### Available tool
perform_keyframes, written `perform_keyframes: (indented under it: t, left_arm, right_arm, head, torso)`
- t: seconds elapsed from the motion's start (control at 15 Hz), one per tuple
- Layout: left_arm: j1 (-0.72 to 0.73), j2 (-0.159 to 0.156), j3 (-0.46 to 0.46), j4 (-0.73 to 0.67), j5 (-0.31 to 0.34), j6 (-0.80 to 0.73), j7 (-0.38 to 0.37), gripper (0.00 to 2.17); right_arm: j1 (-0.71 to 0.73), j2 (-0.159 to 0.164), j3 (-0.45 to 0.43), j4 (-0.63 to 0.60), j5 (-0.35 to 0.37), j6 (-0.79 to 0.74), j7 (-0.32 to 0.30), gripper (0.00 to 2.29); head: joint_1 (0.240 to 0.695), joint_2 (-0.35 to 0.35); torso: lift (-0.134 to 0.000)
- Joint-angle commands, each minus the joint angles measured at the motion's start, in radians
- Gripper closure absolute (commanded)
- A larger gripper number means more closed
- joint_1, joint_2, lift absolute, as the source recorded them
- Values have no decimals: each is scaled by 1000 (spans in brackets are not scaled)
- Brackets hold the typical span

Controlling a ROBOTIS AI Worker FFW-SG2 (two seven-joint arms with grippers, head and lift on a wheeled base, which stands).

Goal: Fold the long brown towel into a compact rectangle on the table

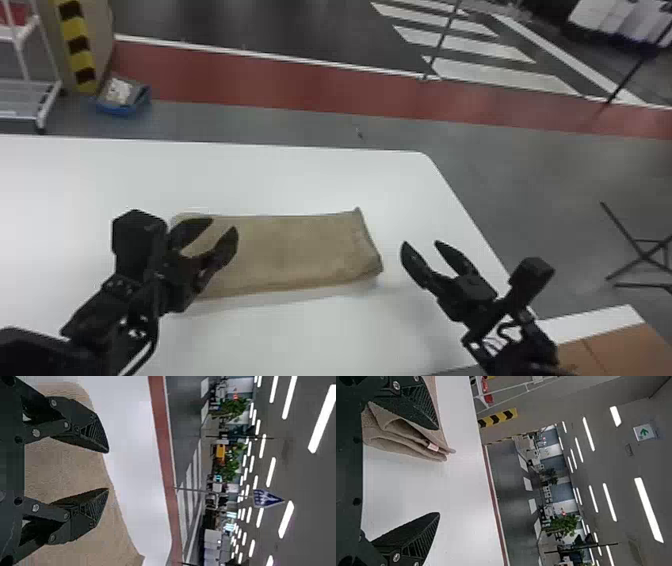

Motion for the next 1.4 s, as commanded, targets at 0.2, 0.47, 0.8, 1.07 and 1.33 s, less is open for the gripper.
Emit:
perform_keyframes:
  t: [0.2, 0.47, 0.8, 1.07, 1.33]
  left_arm:
    - [-16, -7, 10, 27, -8, 93, -9, 1717]
    - [-13, -4, 13, 41, -8, 105, -7, 1717]
    - [-11, -1, 15, 55, -16, 121, -38, 1717]
    - [-5, -1, 19, 55, -19, 121, -52, 1717]
    - [3, -1, 19, 55, -21, 111, -49, 1717]
  right_arm:
    - [1, 0, 21, -14, 6, 22, -3, 124]
    - [-27, 0, 34, -28, 40, 65, -46, 124]
    - [-129, -4, 77, -26, 95, 314, -140, 130]
    - [-197, -9, 103, -19, 118, 402, -146, 191]
    - [-266, -12, 121, -5, 193, 516, -159, 218]
  head:
    - [695, -350]
    - [695, -350]
    - [695, -350]
    - [695, -334]
    - [695, -318]
  torso:
    - [-125]
    - [-125]
    - [-125]
    - [-125]
    - [-125]
